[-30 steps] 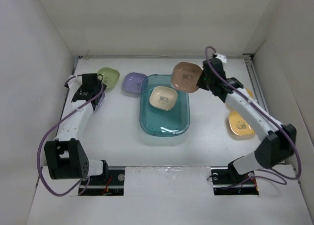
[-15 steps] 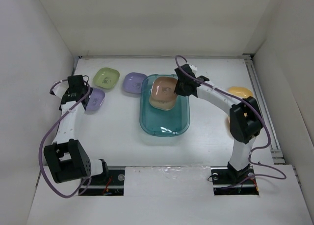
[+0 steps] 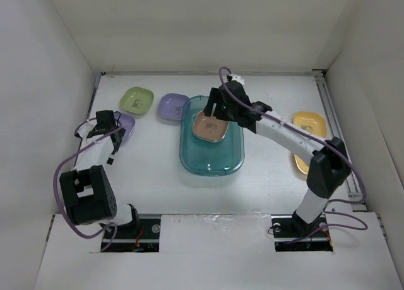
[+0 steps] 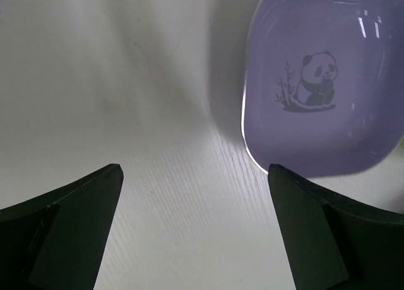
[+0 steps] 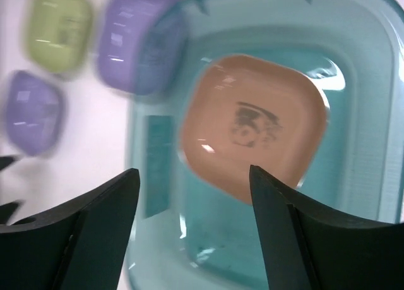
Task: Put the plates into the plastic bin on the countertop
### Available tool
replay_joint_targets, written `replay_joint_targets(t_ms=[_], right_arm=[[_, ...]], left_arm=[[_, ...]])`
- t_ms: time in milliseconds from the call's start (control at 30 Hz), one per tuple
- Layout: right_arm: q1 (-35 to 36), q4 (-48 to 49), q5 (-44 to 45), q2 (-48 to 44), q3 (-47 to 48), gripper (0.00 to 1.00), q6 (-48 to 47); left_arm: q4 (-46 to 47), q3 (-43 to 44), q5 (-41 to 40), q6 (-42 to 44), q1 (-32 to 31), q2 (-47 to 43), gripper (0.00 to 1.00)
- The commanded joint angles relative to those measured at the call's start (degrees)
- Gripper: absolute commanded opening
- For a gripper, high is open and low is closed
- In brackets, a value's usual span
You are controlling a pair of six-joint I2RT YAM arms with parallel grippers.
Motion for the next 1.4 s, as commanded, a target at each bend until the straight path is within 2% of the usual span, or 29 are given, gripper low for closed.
replay_joint_targets(t_ms=[0,33,267,433,500,567,600,667,800,900,933,967,1033,1067,1133,1200,1233,1267,1300,1367], right_arm=[[0.8,6.2,-0.3,-8.9,-2.4,0.77,-3.3],[0.8,7.4,-0.8,-11.6,-3.5,0.77,-3.8],[1.3,8.9,-1.3,-17.7,-8.4,0.77,-6.3],[0.3,8.9,-1.2,-17.1,-10.2,0.77,-6.8],[-0.4,8.9,-2.0,-16.4,-10.2,0.77,-6.8],[-1.6,9.4,-2.7,-16.4,-11.4,0.77,-6.3],[-1.6,10.0,-3.2,-16.4,-11.4,0.77,-6.3],[-2.1,10.0,-3.8,-16.4,-11.4,0.77,-6.3],[-3.5,10.0,-3.8,-18.4,-11.9,0.77,-6.8],[-5.1,9.0,-4.4,-20.6,-12.6,0.77,-8.7],[-5.1,8.0,-4.9,-21.2,-12.6,0.77,-9.2],[-6.0,7.5,-5.0,-22.5,-13.2,0.77,-10.3],[-7.8,6.9,-4.3,-24.2,-15.2,0.8,-10.9],[-8.7,5.9,-3.4,-26.0,-15.9,0.82,-11.6],[-12.0,5.1,-3.4,-28.2,-17.9,0.83,-12.2],[-14.6,4.6,-4.2,-32.1,-21.7,0.85,-12.8],[-16.0,4.1,-4.7,-33.5,-23.0,0.85,-12.9],[-18.9,3.0,-5.2,-34.9,-25.5,0.86,-13.5],[-20.4,2.2,-5.2,-37.9,-26.8,0.86,-13.5],[-24.9,-0.2,-3.2,-41.0,-29.0,0.88,-14.7]], left_arm=[[5.3,-1.7,1.3,-2.1,2.8,2.1,1.0],[8.3,-1.7,1.9,-2.1,2.8,2.9,1.0],[11.7,-0.1,3.1,-2.8,2.8,12.0,1.0],[15.2,-1.1,4.0,-2.8,2.8,12.9,1.0],[15.8,-1.7,4.0,-2.8,2.8,13.4,0.94],[13.7,0.1,4.6,-2.8,2.8,14.9,0.6],[13.0,0.2,4.6,-2.8,2.8,16.2,0.37],[10.3,1.0,4.6,-3.4,2.8,16.8,0.0],[6.0,1.8,2.7,-4.9,2.8,15.9,0.0],[0.2,1.8,-2.3,-8.6,2.2,6.2,0.0],[-0.8,1.8,-3.5,-9.3,0.7,-1.1,0.0],[0.2,1.8,-4.3,-8.0,-0.2,-4.8,0.0],[6.2,1.8,0.1,-2.5,-2.2,-13.6,0.0],[9.7,3.0,1.9,-0.2,-4.3,-14.9,0.0],[12.1,8.4,6.4,3.9,-7.5,-14.9,0.0],[15.8,13.1,9.9,7.8,-15.0,-10.6,0.0],[15.1,16.2,13.2,10.0,-17.7,-8.0,0.0],[13.5,23.7,14.1,13.6,-20.4,-4.9,0.0],[12.9,27.2,16.2,16.3,-25.8,1.7,0.0],[10.4,32.9,17.7,19.5,-30.8,7.5,0.0]])
